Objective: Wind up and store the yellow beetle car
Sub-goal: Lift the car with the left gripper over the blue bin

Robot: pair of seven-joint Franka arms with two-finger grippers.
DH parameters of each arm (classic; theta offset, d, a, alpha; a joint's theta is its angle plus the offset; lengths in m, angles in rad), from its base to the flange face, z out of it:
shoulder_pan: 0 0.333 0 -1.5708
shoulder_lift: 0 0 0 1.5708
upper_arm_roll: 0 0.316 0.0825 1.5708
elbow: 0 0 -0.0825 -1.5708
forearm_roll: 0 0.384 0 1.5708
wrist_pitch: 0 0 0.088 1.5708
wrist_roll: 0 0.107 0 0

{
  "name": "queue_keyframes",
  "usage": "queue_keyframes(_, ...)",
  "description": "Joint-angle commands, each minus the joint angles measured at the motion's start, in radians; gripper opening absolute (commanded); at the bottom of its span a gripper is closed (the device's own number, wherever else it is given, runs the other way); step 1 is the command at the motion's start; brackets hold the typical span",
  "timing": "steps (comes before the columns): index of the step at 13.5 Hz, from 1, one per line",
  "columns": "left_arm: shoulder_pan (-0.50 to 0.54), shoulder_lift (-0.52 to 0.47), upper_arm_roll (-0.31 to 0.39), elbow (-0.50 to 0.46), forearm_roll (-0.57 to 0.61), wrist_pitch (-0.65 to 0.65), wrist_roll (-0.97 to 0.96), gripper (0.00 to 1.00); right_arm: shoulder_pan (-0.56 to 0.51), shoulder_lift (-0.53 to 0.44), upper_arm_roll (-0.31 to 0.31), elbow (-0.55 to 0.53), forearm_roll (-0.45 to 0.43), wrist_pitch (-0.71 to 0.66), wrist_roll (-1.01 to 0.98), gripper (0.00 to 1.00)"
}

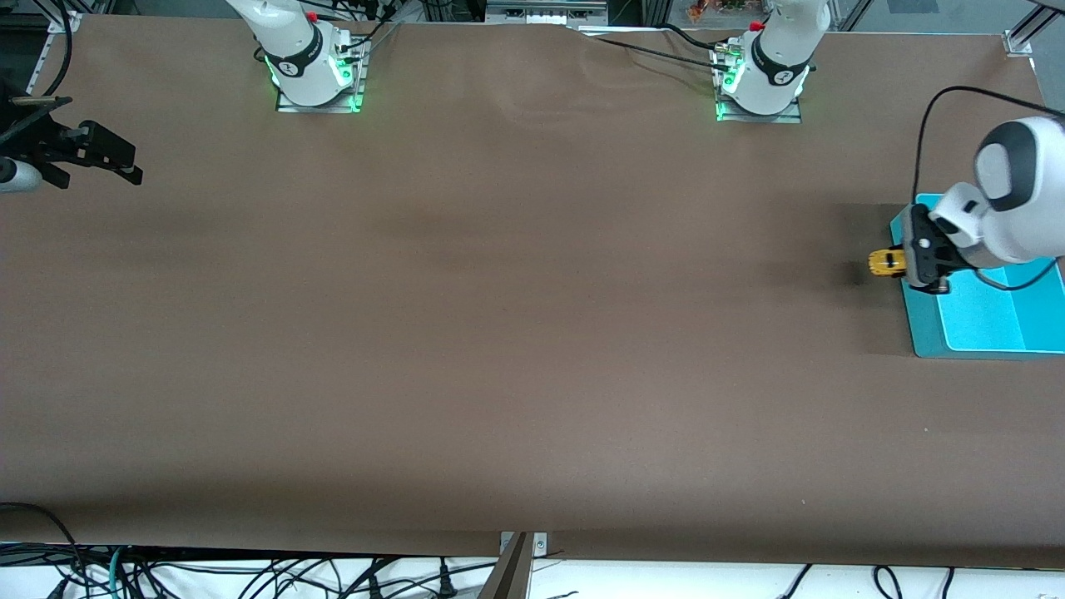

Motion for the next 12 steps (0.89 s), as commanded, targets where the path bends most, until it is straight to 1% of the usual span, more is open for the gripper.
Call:
queue_keyframes(1,0.07,0.049,0.022,0.075,0.075,-0.043,0.027,0.16,-0.006,0.009,0.001,0.031,-0.007,-0.027,-0.002,1.0)
queue_keyframes(4,0.166,0.147,0.025,0.144,0.095,-0.042,0.119,0.16,-0.006,0.009,0.001,0.031,-0.007,-0.027,-0.003,1.0)
queue_keyframes(6,0.215,0.228,0.024,0.201,0.154,-0.037,0.153,0.17,-0.004,0.009,0.003,0.031,-0.006,-0.027,-0.003,1.0)
queue_keyframes(7,0.234,0.265,0.024,0.218,0.175,-0.008,0.153,0.17,-0.004,0.009,0.003,0.031,-0.006,-0.027,-0.003,1.0)
queue_keyframes(8,0.252,0.296,0.024,0.22,0.181,0.039,0.154,0.17,-0.004,0.011,0.003,0.031,-0.006,-0.027,-0.003,1.0)
queue_keyframes(10,0.291,0.349,0.024,0.218,0.185,0.108,0.16,0.22,-0.006,0.009,0.001,0.032,-0.004,-0.027,-0.003,1.0)
queue_keyframes(12,0.292,0.385,0.022,0.22,0.228,0.126,0.18,0.22,-0.004,0.009,0.001,0.032,-0.004,-0.027,-0.003,1.0)
